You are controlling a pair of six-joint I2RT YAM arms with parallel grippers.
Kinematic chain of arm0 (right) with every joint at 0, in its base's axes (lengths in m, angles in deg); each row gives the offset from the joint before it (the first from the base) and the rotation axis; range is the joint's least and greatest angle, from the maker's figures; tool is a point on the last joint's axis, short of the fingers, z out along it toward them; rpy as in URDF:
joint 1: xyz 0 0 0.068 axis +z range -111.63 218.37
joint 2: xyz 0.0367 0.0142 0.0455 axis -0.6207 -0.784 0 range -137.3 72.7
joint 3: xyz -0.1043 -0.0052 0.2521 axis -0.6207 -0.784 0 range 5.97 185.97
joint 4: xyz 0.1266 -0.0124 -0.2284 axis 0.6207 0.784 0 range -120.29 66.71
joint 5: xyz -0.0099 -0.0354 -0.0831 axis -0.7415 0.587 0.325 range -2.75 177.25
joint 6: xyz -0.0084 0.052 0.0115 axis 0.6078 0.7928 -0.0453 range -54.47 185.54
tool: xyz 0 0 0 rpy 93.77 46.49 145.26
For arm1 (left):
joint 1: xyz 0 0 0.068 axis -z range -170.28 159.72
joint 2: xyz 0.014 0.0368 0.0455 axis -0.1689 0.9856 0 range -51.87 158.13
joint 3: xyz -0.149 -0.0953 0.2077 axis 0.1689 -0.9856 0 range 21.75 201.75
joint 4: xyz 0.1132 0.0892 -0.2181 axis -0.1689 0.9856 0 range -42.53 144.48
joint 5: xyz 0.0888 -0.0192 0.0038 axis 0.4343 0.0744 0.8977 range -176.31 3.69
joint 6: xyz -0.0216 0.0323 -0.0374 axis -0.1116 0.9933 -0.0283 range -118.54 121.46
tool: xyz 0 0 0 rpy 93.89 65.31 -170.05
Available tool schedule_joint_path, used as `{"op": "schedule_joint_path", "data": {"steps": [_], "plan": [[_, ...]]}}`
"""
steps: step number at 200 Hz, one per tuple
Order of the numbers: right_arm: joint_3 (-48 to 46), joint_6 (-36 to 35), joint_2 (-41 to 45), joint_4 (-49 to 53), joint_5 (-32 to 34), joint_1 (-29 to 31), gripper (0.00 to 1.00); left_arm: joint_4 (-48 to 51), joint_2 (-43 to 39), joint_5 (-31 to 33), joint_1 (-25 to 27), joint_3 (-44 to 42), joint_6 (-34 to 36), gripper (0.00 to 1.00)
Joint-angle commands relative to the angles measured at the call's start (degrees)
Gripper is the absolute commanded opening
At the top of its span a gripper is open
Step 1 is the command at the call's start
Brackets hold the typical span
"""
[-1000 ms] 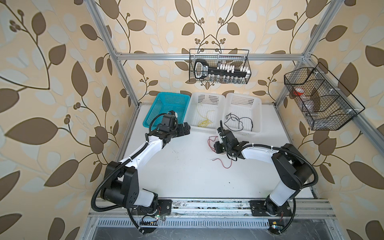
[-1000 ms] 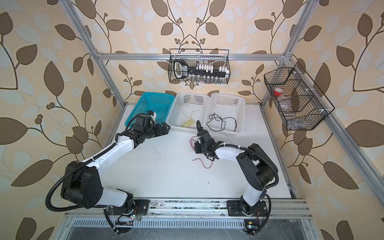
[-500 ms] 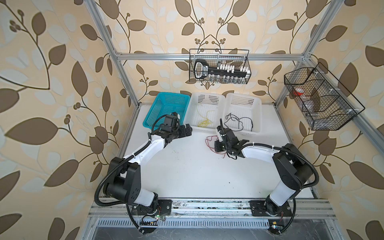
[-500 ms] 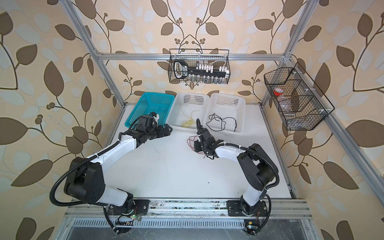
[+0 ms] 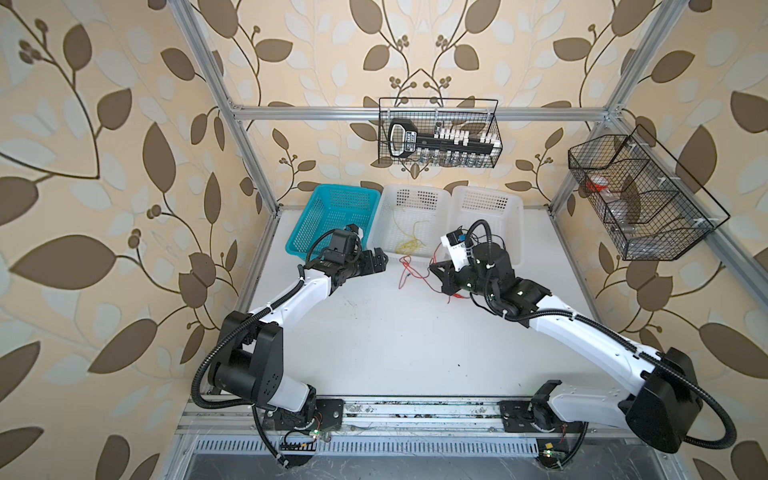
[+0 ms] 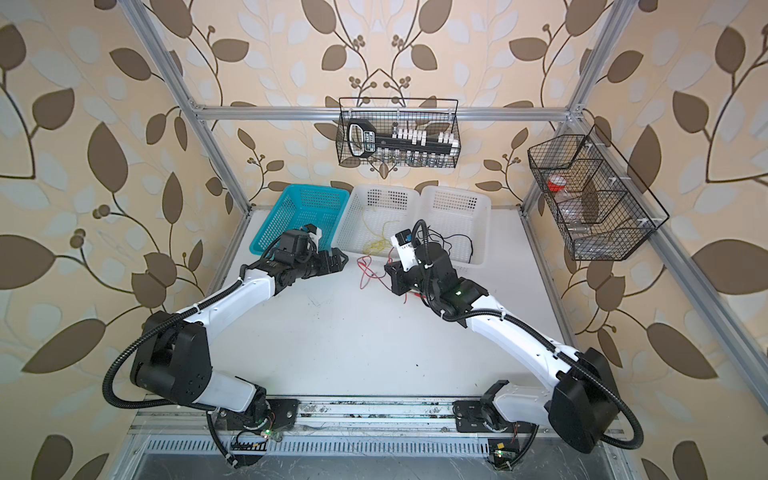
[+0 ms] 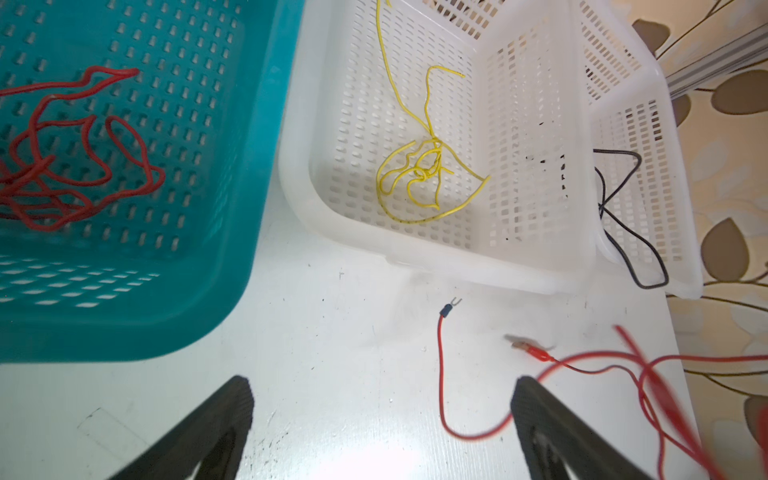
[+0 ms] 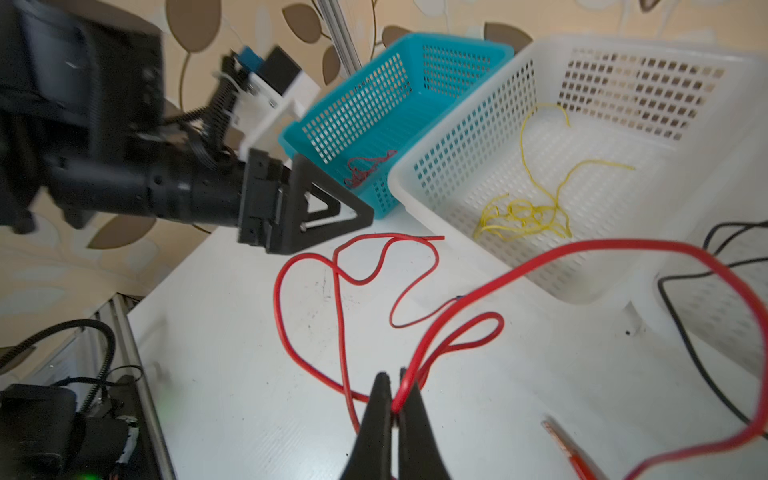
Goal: Untangle the cables
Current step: 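Lift the red wire with the right gripper toward the left gripper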
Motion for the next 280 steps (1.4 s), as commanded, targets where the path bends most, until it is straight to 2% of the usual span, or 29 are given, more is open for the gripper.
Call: {"op": "schedule_joint_path", "data": {"steps": [1,54,109,144,189,219,246,280], "plan": [[2.4,-2.4,0.6,3.6,1.8,-0.3,0.0,-3.0,-4.1,-2.6,0.5,-0.8,1.1,0.99],[3.4,-1.1,0.1,4.6,9.8,-0.8,0.0,-8.3,-10.8,-7.3,2.0,-3.5,0.5,0.99],[6.0,2.5,-1.0,4.0,14.9,-0.9,0.0,-15.3,-18.3,-10.7,8.8,-8.2,2.0,0.99],[7.4,3.7,-1.8,4.0,16.5,-0.9,0.0,-21.7,-20.2,-9.7,13.8,-10.2,2.8,0.99],[8.5,5.2,-2.1,3.0,16.0,-0.9,0.0,-31.1,-14.4,-3.5,21.5,-11.3,5.3,0.94],[8.9,5.6,-2.0,3.3,15.5,-0.9,0.0,-38.0,-8.6,-0.8,25.0,-10.5,7.8,0.86],[8.8,6.0,-1.6,3.5,14.8,-0.8,0.0,-41.8,-4.9,3.6,27.1,-9.7,9.8,0.8],[8.0,6.4,-0.5,3.2,13.5,-0.8,0.0,-47.9,-2.0,6.0,27.3,-9.5,8.2,0.76]]}}
